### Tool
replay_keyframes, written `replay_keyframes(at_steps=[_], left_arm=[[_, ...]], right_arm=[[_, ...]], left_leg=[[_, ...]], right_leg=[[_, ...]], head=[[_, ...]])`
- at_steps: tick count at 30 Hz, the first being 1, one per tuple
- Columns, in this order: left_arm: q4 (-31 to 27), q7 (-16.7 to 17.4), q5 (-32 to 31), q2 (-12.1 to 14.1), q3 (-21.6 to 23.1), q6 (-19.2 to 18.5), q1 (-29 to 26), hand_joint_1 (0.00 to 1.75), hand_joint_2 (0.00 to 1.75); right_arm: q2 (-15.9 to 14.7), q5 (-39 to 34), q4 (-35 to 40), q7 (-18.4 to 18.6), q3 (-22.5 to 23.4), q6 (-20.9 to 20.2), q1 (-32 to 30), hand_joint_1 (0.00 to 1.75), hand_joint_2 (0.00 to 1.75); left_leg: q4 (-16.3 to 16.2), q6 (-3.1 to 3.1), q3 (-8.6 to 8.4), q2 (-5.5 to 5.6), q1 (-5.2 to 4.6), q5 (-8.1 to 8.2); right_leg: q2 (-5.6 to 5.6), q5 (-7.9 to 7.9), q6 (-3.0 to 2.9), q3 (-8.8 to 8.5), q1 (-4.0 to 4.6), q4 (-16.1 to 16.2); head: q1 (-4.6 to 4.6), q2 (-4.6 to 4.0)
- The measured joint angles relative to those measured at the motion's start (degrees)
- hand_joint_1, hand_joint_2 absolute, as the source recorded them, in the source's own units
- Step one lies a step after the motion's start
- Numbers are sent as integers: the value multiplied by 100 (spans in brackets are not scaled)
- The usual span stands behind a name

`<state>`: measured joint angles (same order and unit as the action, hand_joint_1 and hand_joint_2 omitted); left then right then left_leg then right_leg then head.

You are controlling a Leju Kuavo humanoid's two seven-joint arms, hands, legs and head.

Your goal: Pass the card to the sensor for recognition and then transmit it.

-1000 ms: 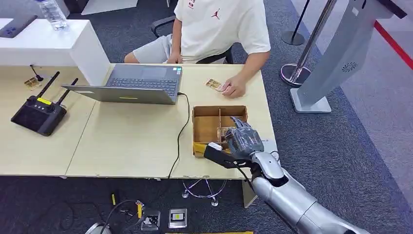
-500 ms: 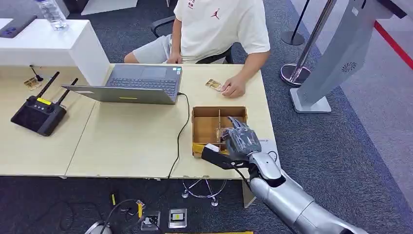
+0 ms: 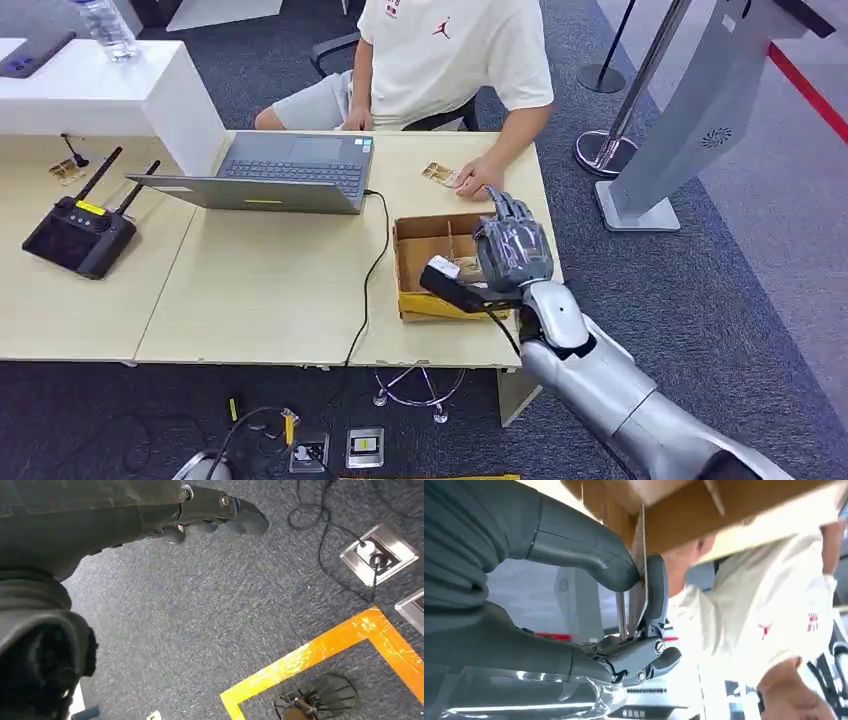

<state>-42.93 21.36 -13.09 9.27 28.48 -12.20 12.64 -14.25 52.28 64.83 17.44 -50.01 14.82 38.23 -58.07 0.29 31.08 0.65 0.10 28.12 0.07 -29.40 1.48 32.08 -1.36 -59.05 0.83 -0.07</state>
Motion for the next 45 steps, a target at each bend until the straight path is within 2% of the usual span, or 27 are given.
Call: replay_keyframes(at_steps=[5,14,21,24,29,33,45], left_arm=[[66,-71,-38,-31,2,0,90,0,0],[190,-110,-116,-140,13,0,164,0,0],[258,-191,-145,-203,18,0,287,0,0],[284,-208,-173,-216,17,0,332,0,0],[334,-230,-252,-256,18,0,421,0,0],[393,-248,-313,-315,17,0,511,0,0],[544,-270,-254,-398,17,0,593,0,0]], right_arm=[[-105,203,411,94,183,-9,292,175,175],[-241,415,973,168,255,-287,781,175,175],[-234,397,1042,168,238,-485,1098,175,175],[-165,317,997,44,175,-575,1224,175,175],[70,148,670,-158,24,-765,1494,175,175],[401,-28,49,-306,-186,-835,1821,175,175],[1143,-689,-1808,-649,-604,-533,2191,175,175]], left_leg=[[0,0,0,-2,0,0],[0,0,2,-14,0,0],[0,1,5,-11,0,-1],[0,1,8,-11,0,-1],[0,1,12,-1,3,-2],[0,1,12,-1,3,-2],[0,2,16,11,3,-6]], right_leg=[[3,1,0,1,0,0],[5,1,0,5,0,0],[3,2,0,3,0,-1],[3,2,0,4,0,-2],[-2,1,-1,4,2,-3],[-2,1,-1,5,3,-3],[-11,1,-1,5,3,0]], head=[[2,0],[2,0],[2,0],[0,0],[4,0],[2,0],[4,0]])
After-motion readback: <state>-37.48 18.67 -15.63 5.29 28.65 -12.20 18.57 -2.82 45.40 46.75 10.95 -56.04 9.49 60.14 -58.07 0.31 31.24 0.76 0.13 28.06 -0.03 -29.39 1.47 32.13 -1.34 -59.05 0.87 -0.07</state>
